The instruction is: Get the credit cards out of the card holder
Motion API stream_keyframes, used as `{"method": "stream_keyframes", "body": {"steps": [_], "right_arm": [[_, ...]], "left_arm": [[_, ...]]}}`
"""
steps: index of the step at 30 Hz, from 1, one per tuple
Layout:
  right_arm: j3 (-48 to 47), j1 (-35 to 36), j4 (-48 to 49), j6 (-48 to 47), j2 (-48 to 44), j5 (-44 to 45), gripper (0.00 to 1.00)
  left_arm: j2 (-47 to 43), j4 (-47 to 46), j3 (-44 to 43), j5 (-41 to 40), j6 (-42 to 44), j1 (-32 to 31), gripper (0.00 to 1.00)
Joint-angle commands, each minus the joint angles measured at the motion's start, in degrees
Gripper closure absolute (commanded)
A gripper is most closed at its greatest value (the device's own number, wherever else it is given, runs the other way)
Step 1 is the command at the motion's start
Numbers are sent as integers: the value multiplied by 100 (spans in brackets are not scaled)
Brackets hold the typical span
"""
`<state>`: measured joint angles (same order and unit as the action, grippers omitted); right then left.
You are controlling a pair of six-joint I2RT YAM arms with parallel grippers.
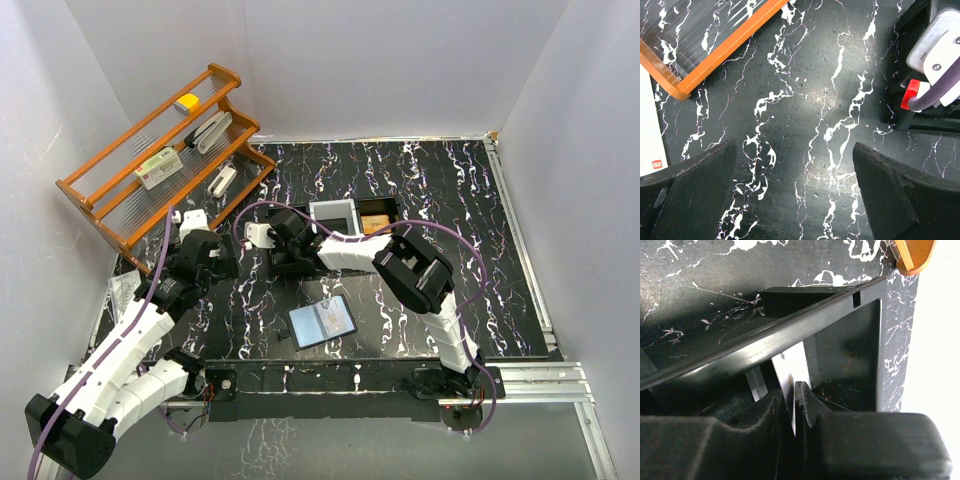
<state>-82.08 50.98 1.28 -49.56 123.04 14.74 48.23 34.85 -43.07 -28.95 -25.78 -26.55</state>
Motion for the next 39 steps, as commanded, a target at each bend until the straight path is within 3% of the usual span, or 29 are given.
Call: {"method": "stream_keyframes", "body": {"steps": [1, 13, 27, 34, 39], "right_arm": [[-212, -2, 331, -118, -89, 39, 80], [52, -5, 526, 42, -326, -103, 52], [139, -65, 653, 881, -929, -745, 43], [900, -95, 1073, 2950, -2226, -541, 40], [1923, -99, 995, 5119, -3581, 462, 26]], "left_arm": [[-62, 62, -124, -117, -15, 78, 1], [15, -36, -98, 110, 81, 150, 1], [70, -50, -105, 196, 91, 167, 1], [35, -152, -51, 320, 137, 176, 1], [-36, -311, 29, 520, 229, 176, 1]]}}
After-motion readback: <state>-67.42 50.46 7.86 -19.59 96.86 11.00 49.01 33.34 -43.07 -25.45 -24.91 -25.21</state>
